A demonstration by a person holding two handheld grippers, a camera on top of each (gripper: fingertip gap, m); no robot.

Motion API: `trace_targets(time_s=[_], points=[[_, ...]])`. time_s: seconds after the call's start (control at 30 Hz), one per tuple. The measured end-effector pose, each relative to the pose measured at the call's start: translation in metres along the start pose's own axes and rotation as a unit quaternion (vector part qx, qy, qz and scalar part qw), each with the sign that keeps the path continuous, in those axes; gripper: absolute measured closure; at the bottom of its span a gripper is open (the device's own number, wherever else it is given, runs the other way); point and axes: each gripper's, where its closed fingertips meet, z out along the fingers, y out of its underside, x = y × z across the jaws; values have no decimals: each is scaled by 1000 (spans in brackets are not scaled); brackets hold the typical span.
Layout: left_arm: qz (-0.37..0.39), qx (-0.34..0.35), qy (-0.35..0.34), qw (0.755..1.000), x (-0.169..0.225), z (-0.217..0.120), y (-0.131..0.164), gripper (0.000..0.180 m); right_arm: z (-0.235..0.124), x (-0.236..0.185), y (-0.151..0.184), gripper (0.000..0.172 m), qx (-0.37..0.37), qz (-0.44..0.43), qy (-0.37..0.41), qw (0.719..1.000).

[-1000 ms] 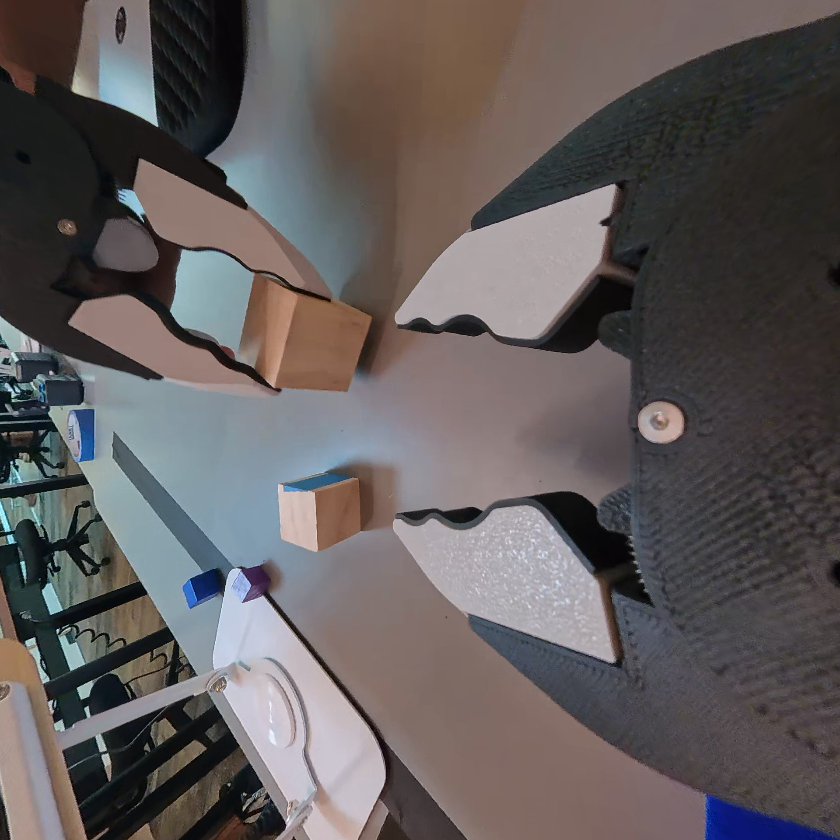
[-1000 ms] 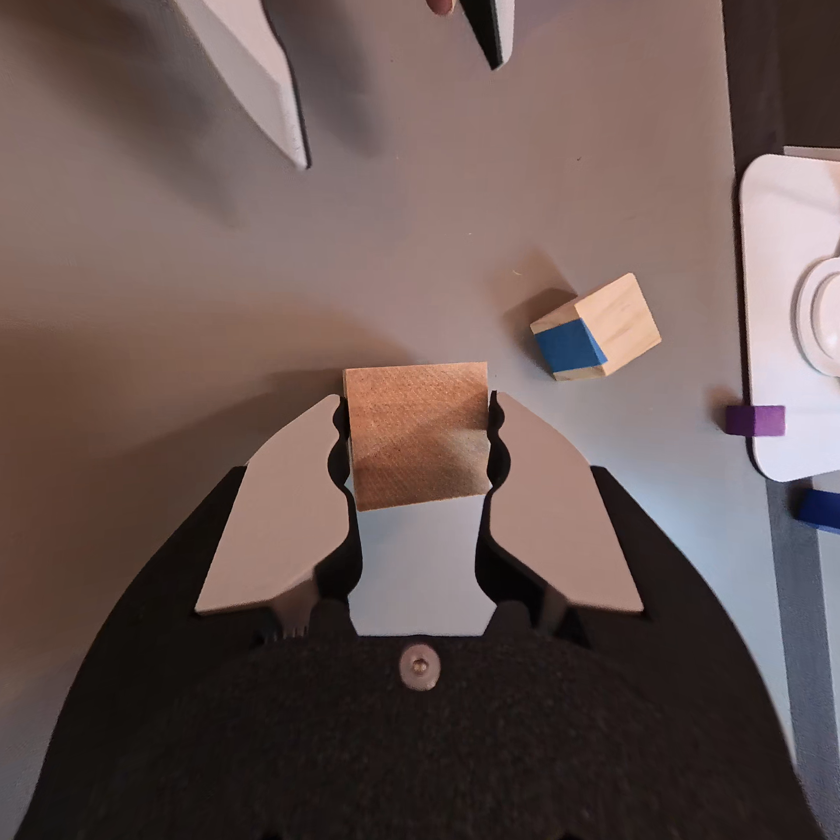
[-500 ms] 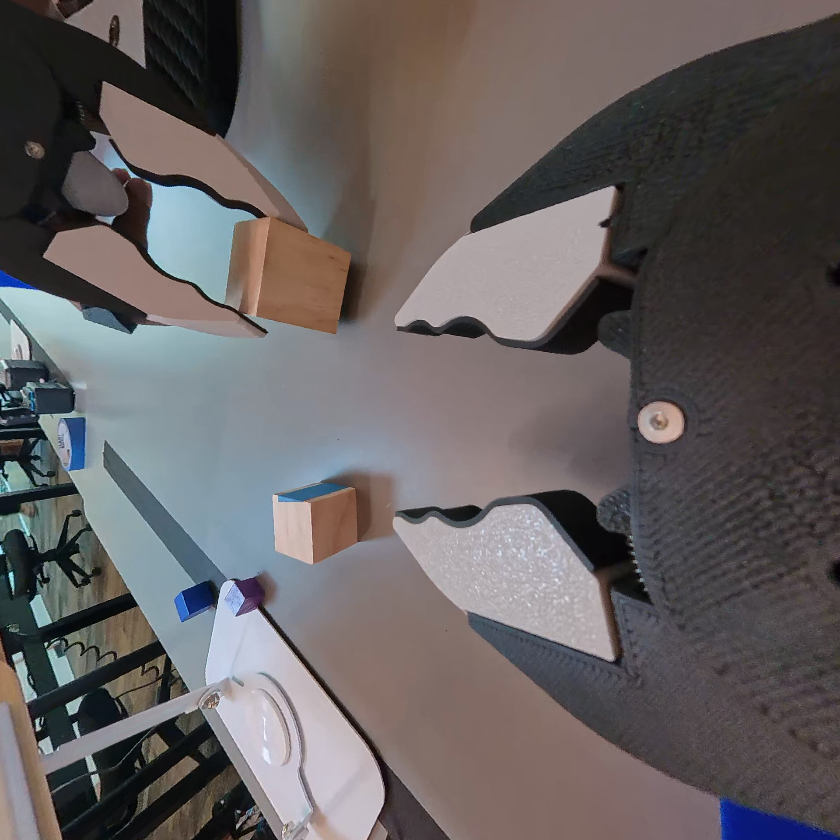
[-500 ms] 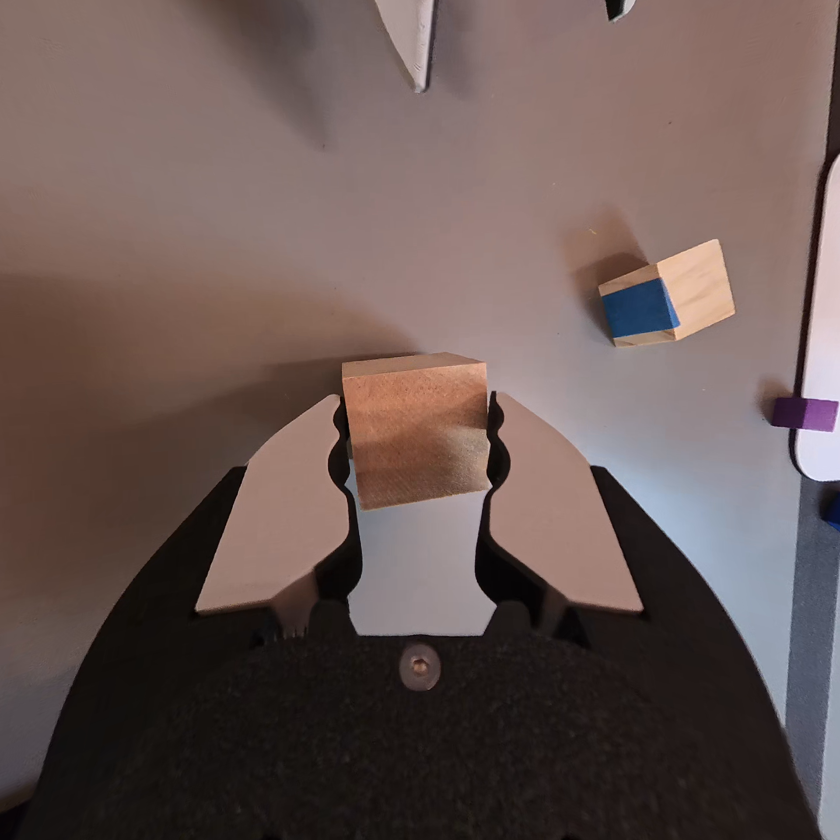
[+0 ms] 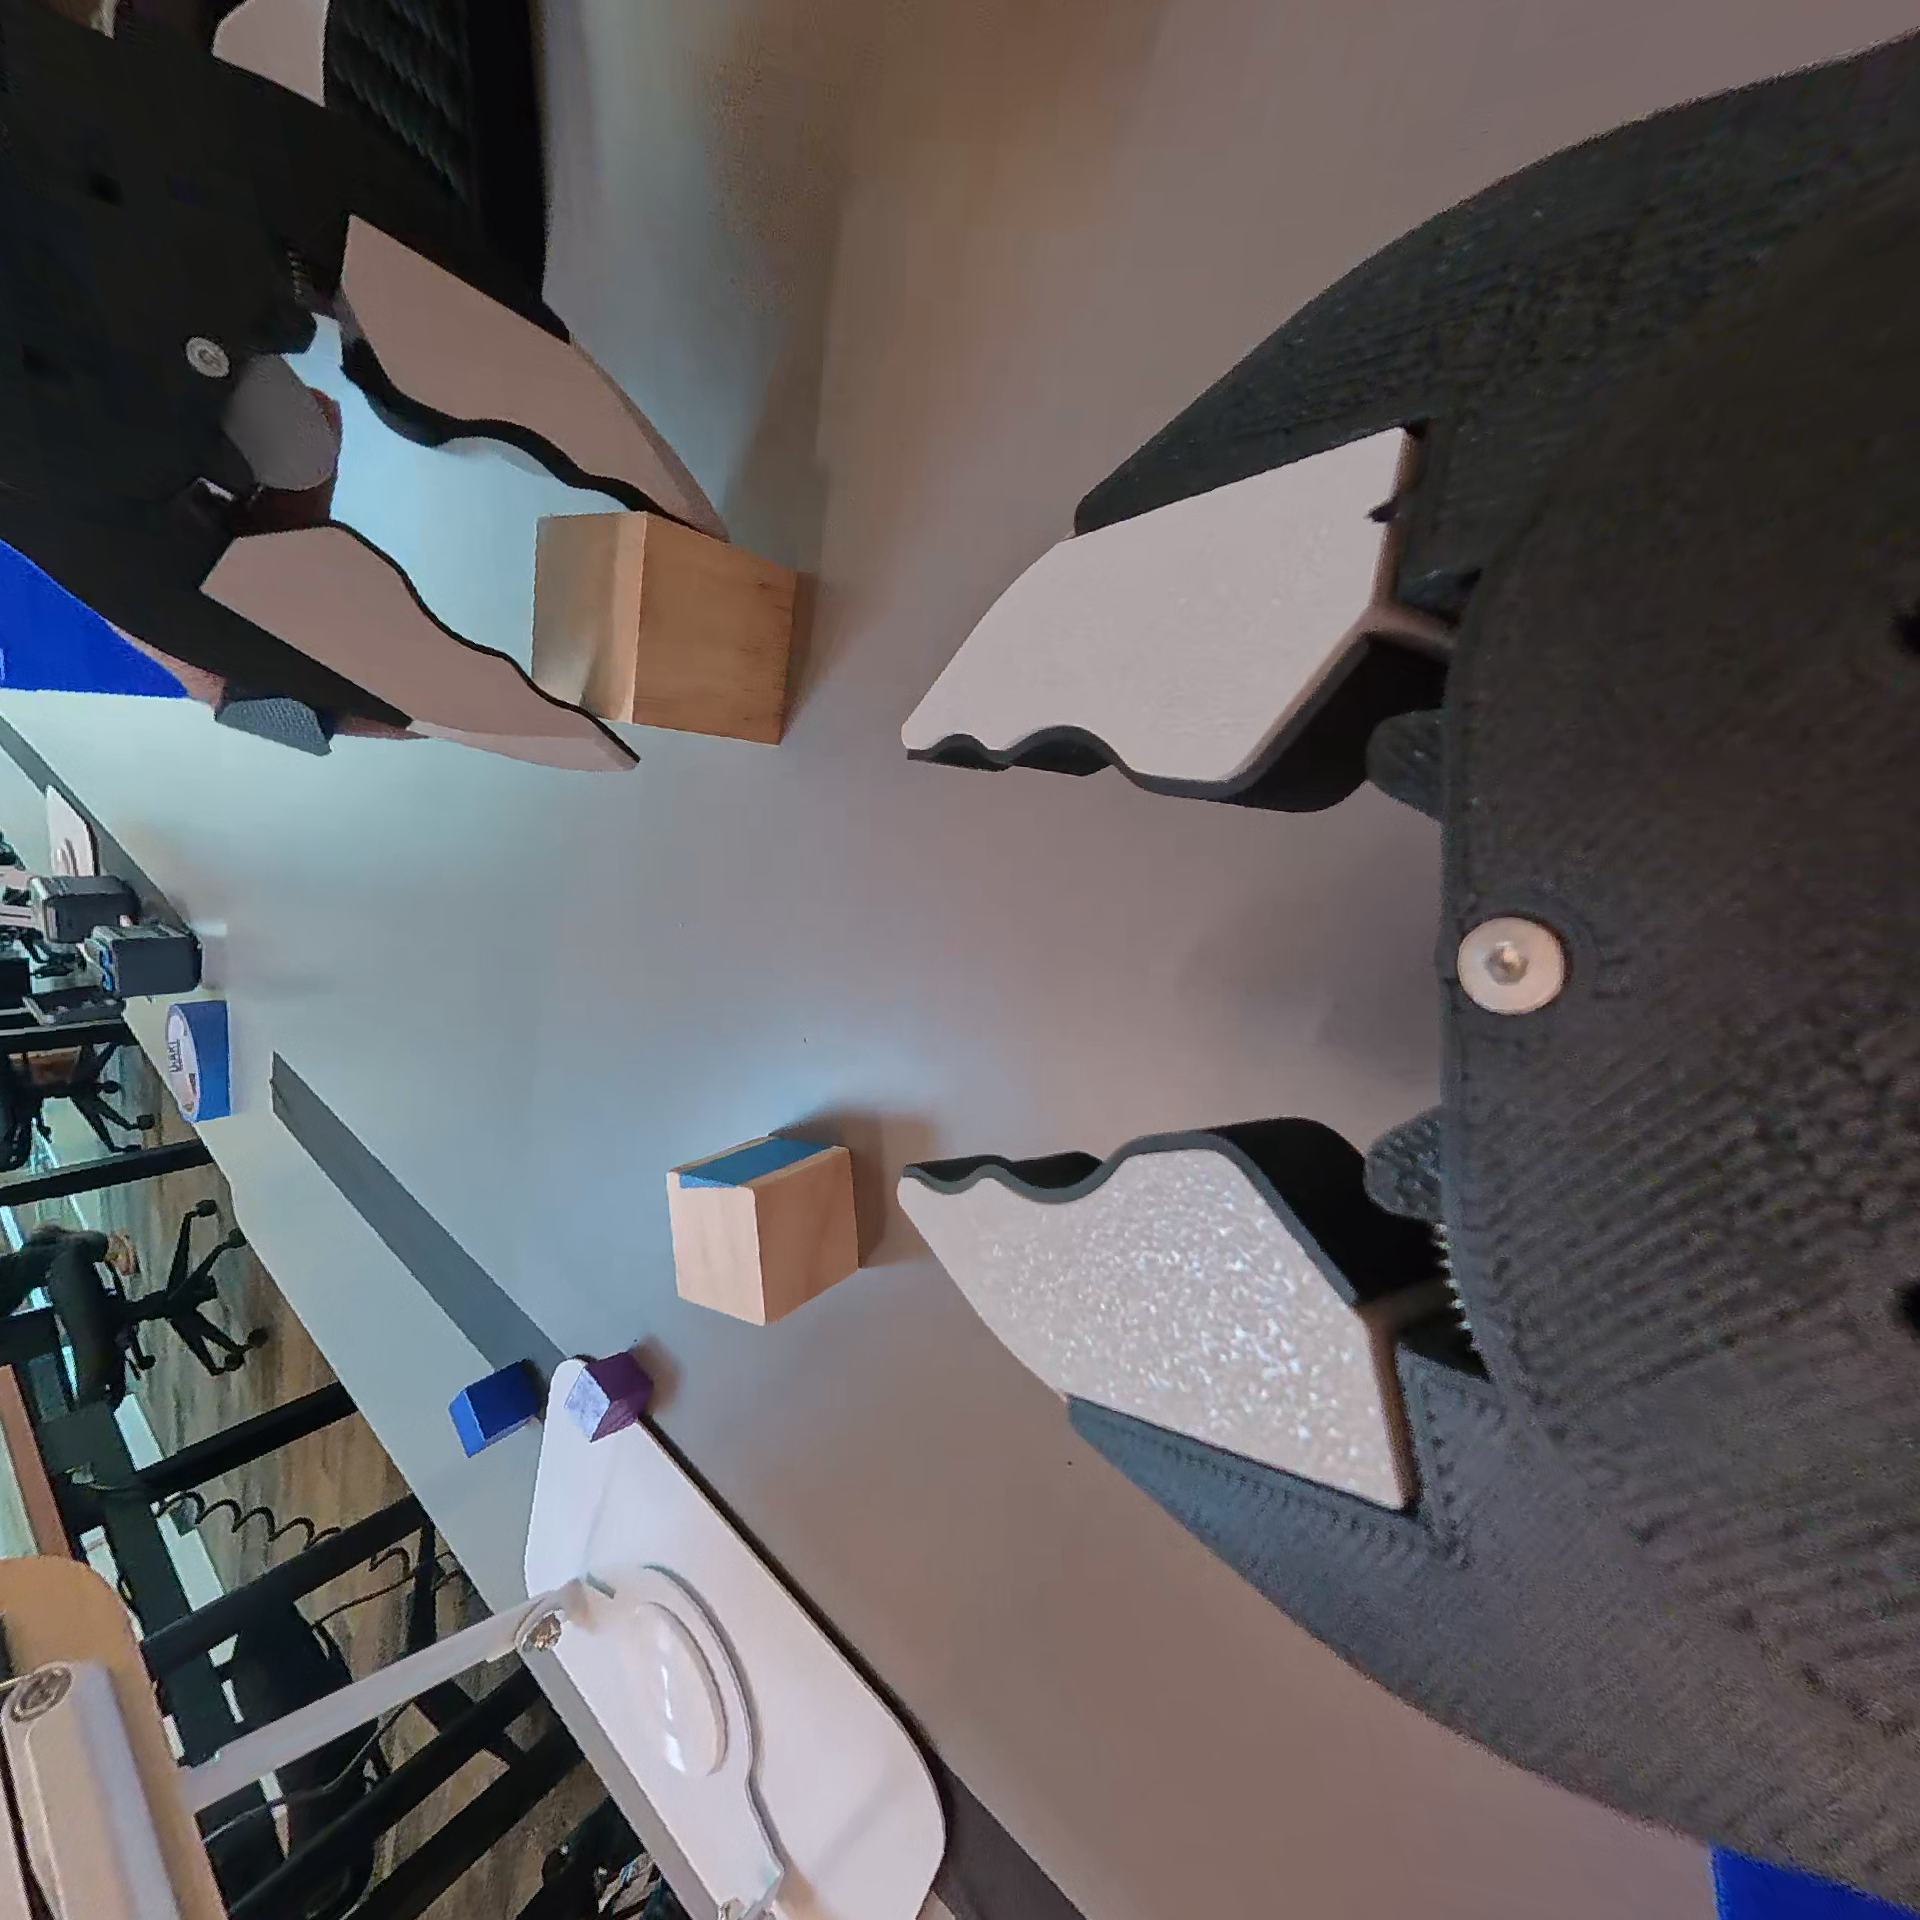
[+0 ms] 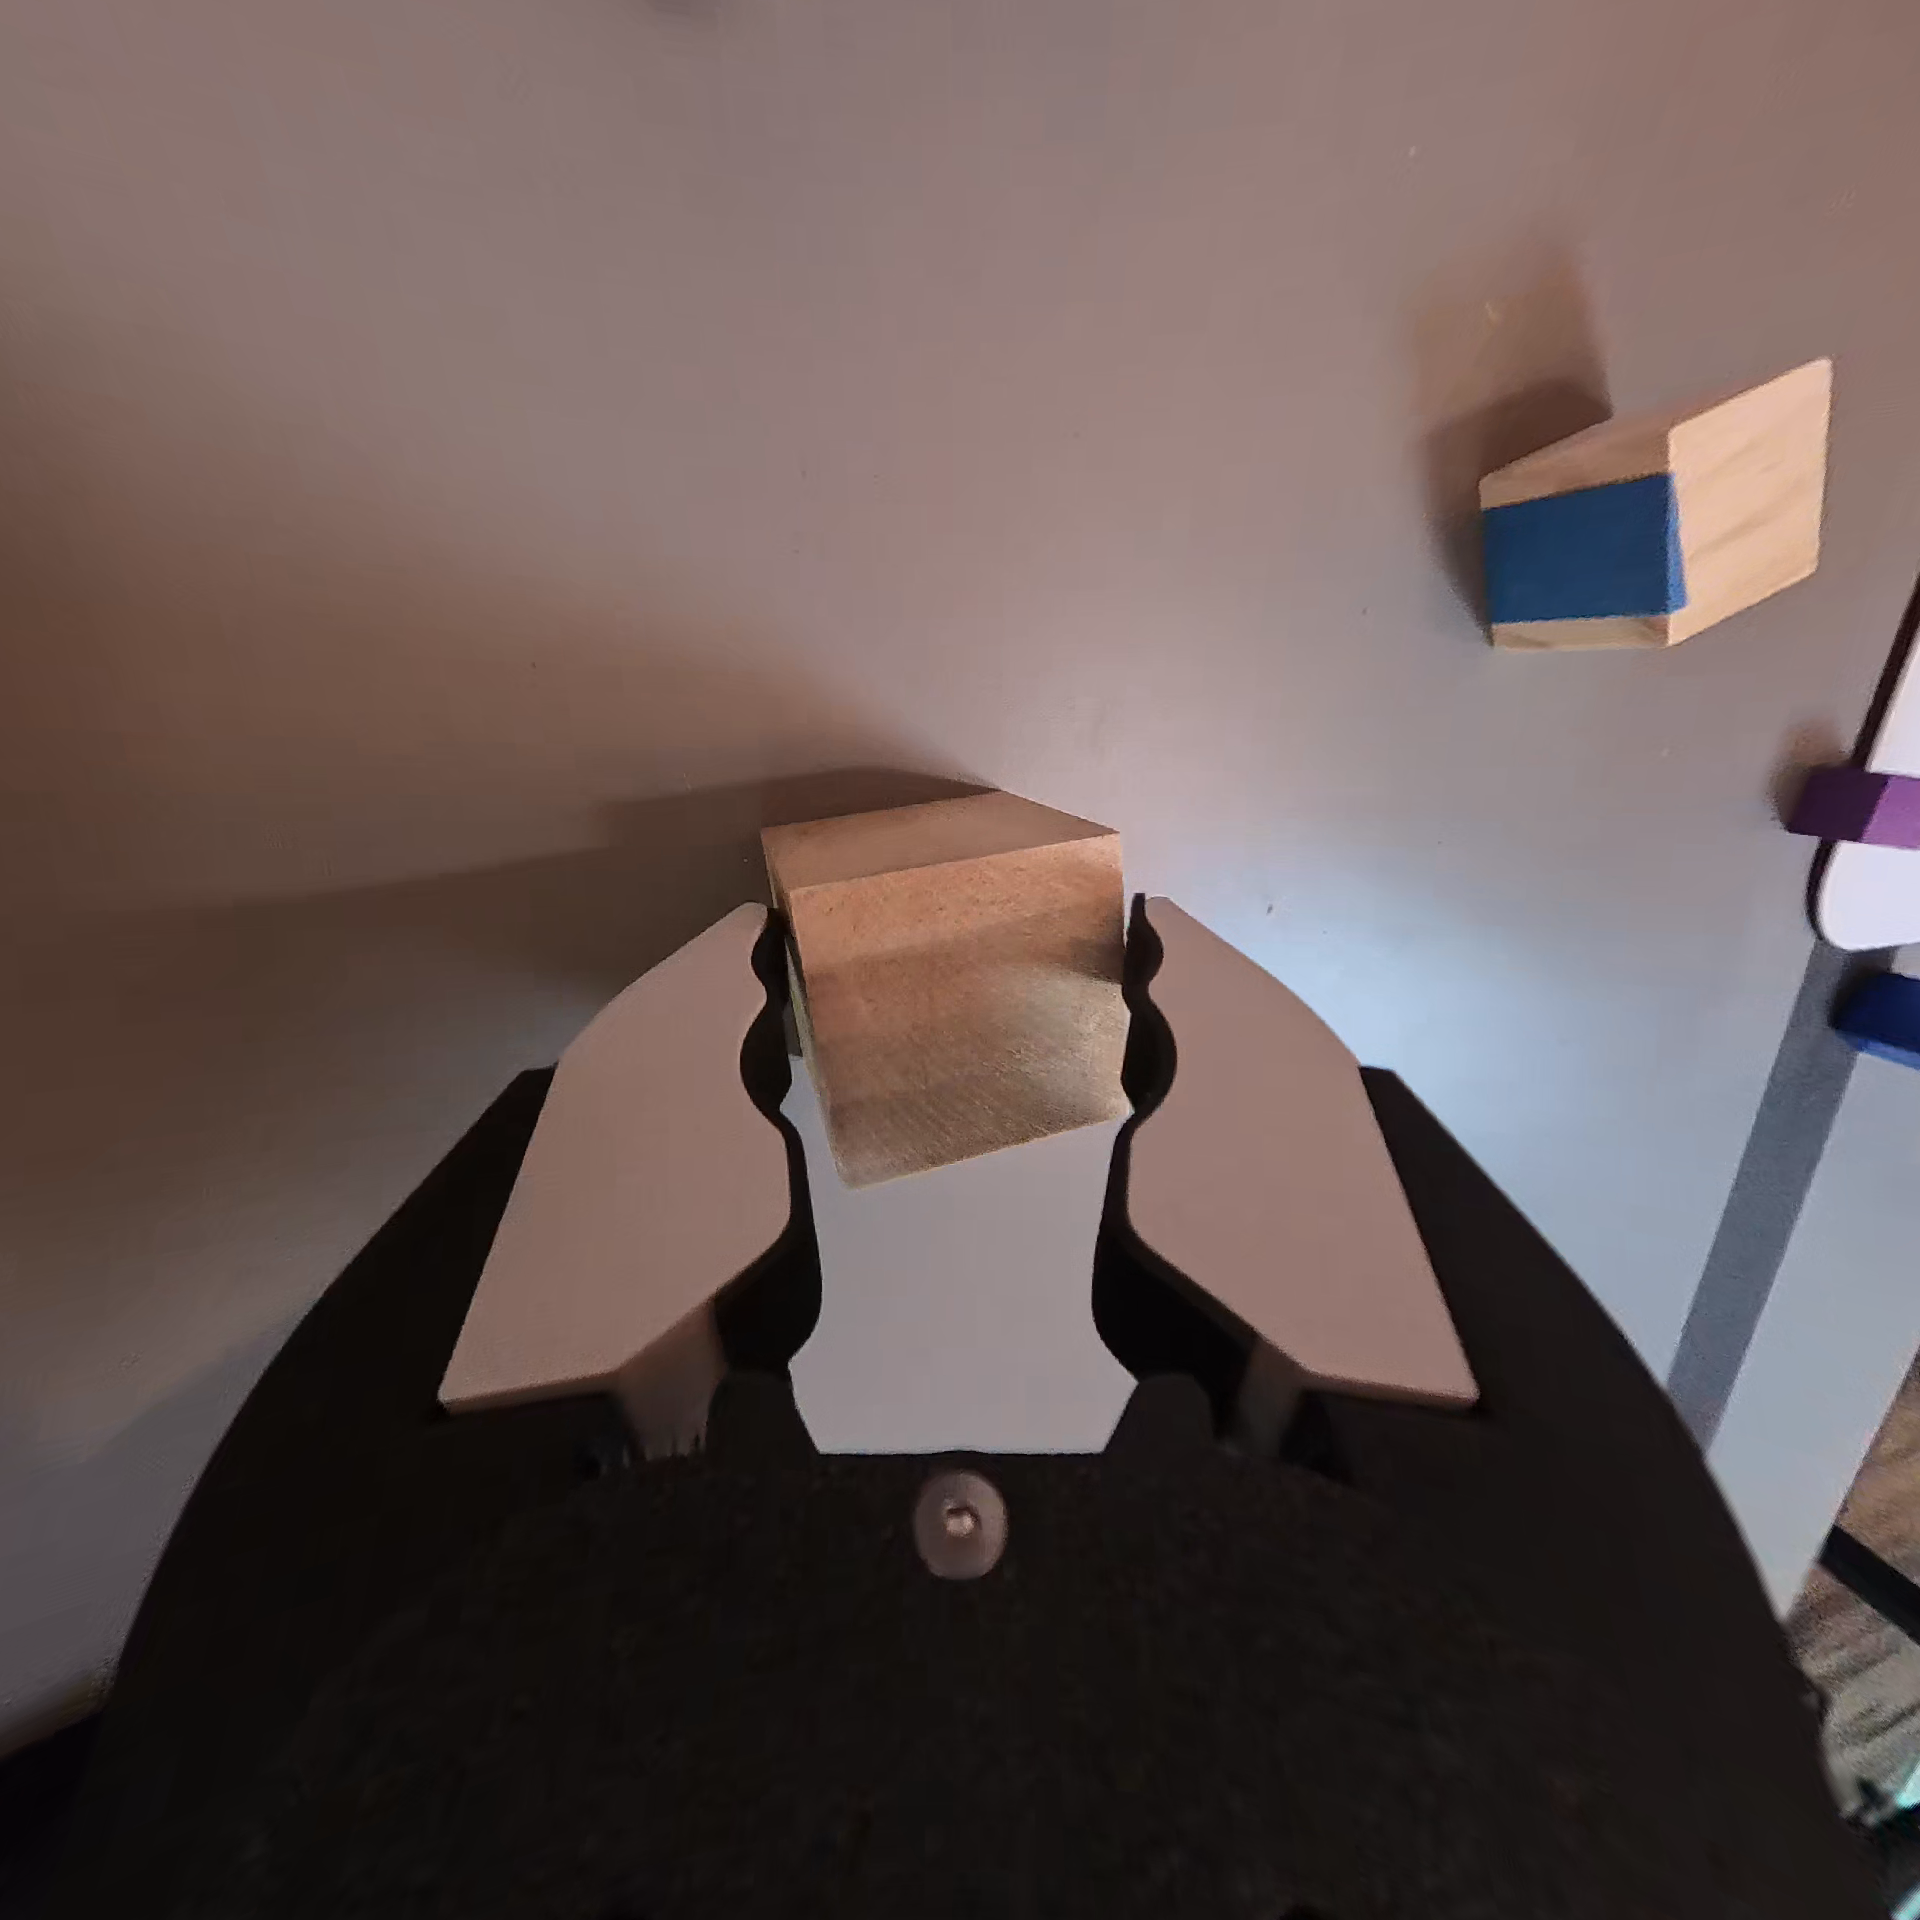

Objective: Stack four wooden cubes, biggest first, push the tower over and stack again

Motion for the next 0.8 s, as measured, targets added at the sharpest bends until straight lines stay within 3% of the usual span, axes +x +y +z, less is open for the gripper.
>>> trace_targets(time_s=[0.4, 0.8], points=[[-24, 5, -5, 1000, -7, 1, 5, 110, 1, 2, -3, 109, 23, 43, 21, 999], [-19, -4, 1, 1000, -5, 3, 8, 111, -2, 2, -7, 111, 60, -5, 9, 998]])
